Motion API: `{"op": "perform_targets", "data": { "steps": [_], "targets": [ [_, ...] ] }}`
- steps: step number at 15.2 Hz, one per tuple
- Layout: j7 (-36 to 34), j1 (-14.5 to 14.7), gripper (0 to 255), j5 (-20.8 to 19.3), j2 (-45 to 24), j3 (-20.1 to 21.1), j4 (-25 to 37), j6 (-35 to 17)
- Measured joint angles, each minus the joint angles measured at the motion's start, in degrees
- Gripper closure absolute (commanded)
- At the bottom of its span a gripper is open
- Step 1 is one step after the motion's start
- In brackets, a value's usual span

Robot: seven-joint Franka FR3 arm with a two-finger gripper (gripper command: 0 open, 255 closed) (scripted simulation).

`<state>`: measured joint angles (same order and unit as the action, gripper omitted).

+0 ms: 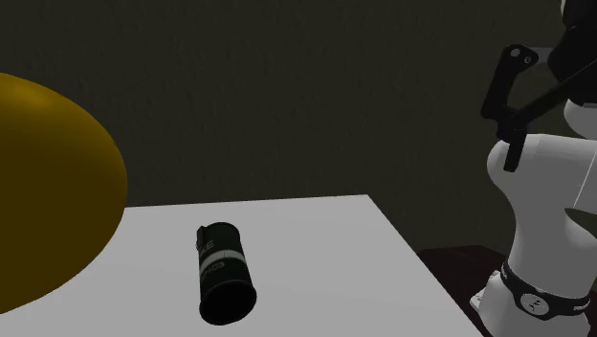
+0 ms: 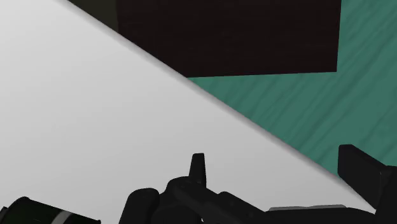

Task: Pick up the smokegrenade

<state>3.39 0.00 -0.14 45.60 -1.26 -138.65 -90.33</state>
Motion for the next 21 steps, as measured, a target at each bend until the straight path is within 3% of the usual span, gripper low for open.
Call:
{"op": "perform_targets", "data": {
  "steps": [2, 8, 16, 21],
  "targets": [
    [1.21, 0.09, 0, -0.44, -0.16, -0.66, -0.35, -0.46],
    [18.16, 0.5, 0, -6.89, -2.87, -10.2, -0.39, -2.81],
    [42.43, 3.16, 0, -12.65, -14.52, -23.4, 4.68, -9.53],
    [57.97, 6.24, 0, -11.99, -25.12, -30.97, 11.0, -13.74]
  ]
}}
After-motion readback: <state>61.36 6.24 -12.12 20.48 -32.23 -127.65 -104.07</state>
